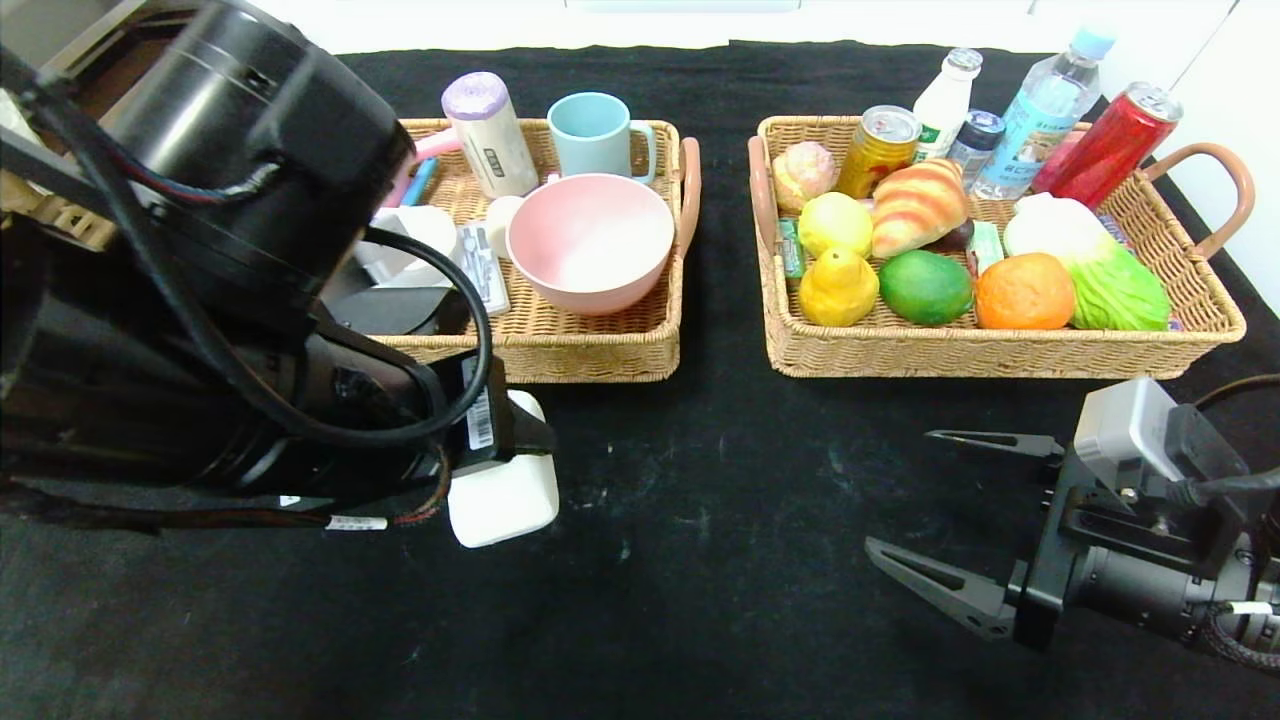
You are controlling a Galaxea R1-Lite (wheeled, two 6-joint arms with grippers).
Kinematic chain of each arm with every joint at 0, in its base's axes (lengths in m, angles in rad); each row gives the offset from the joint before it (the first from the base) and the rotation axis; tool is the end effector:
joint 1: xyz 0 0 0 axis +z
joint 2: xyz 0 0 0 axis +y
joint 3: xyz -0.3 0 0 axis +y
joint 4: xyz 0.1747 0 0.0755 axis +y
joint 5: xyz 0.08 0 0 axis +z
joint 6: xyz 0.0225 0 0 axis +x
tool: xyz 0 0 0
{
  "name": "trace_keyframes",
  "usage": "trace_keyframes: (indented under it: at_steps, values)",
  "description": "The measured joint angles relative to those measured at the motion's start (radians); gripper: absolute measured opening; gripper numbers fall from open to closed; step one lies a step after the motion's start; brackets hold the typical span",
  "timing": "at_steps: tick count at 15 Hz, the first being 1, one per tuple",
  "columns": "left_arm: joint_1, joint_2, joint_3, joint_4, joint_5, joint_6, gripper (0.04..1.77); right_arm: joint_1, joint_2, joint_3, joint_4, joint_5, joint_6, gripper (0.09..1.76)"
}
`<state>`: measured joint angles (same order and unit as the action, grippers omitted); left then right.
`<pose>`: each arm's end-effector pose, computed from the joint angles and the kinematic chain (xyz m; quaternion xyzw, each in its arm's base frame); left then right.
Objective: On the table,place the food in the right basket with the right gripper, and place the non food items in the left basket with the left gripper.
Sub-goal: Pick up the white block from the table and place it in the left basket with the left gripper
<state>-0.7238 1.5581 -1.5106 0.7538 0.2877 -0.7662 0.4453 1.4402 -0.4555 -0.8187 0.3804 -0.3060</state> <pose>0.1878 -0.1574 0.2941 -0.1608 0.3909 -0.0572 0.9045 0.1949 0.1023 0.1770 -0.1418 0.0210 0.4078 0.9018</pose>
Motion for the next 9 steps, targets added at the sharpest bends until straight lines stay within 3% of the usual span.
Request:
trace_keyframes:
  at_steps: [6,9]
  values:
    - [0.109,-0.071,-0.014,-0.041,-0.002,0.069,0.99,0.001,0.006,0.001,0.0,0.001,0.0,1.71]
    - [0.177,-0.077,-0.018,-0.124,-0.003,0.121,0.99,0.001,0.01,0.001,0.0,0.0,0.0,1.71]
